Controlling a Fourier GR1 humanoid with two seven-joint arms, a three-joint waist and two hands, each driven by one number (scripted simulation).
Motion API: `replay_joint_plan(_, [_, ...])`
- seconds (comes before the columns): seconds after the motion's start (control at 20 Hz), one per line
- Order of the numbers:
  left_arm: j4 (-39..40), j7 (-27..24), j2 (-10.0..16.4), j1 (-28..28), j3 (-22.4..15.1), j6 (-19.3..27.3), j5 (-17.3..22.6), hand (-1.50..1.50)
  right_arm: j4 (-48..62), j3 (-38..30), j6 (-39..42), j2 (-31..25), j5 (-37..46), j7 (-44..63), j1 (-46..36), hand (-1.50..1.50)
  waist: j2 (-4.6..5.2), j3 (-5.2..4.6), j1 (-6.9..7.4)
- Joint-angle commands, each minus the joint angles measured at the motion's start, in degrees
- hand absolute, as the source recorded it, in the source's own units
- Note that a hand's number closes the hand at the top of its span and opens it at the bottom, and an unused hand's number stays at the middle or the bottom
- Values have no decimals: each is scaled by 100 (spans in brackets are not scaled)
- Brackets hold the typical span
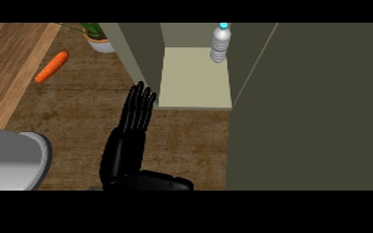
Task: Pick up the bottled water, place it into the cabinet and close the cabinet
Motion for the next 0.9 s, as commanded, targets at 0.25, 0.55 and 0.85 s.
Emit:
replay_joint_plan(0.25, [-920, -240, 641, 1097, 172, -139, 43, -150, -1433, 1208, -206, -38, 900, 863, -24, 150, -14, -15, -4])
replay_joint_plan(0.55, [-1306, -472, 939, 1617, 275, -367, 117, -150, -1505, 2143, -588, 166, 1370, 1316, -293, 150, -35, -26, -14])
replay_joint_plan(0.85, [-1448, -522, 1182, 1967, 770, -572, 492, -150, -1422, 3208, -846, 431, 2067, 1655, -833, 150, -50, -38, -3])
